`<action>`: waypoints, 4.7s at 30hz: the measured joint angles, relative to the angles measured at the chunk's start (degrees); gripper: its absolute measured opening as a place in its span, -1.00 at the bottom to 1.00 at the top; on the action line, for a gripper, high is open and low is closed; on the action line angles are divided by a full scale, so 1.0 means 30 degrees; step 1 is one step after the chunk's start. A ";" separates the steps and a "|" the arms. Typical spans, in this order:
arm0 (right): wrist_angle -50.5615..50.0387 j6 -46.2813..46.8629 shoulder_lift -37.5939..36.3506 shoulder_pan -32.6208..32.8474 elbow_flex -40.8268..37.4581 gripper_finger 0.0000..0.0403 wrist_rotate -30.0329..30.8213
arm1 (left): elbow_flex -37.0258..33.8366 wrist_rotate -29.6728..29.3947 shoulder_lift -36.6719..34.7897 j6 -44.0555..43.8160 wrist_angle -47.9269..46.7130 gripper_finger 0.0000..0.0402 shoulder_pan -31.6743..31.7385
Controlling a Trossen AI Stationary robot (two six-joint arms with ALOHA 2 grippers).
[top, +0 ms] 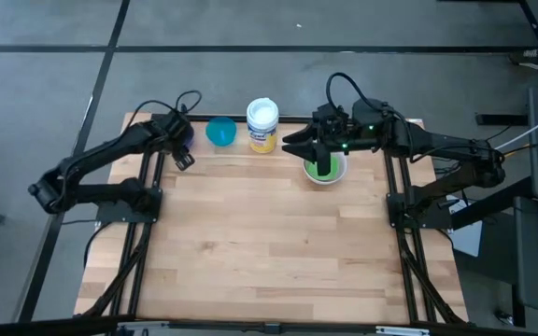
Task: Nest bowls inside each other
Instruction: Stack the blue bowl on the green bowl
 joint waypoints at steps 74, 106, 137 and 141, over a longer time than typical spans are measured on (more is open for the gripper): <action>-0.6179 0.3172 0.2544 -0.2486 0.1559 -0.10 0.6124 | 2.8046 -0.5013 1.5582 1.3255 -1.4110 -0.99 -1.4229; -0.4971 0.2897 0.3199 -0.2769 0.1836 -0.13 0.3807 | 2.9694 -0.3375 1.6677 1.3147 -1.3847 -0.99 -1.3932; -0.8375 0.1368 0.3203 -0.3397 0.1785 -0.99 0.0635 | 3.1426 -0.8990 1.5395 1.7539 -0.4120 -0.34 -1.3901; -0.9476 0.1307 0.3395 -0.3312 0.1756 -0.99 0.1589 | 3.1406 -1.0787 1.5264 1.7915 -0.1824 -0.25 -1.3603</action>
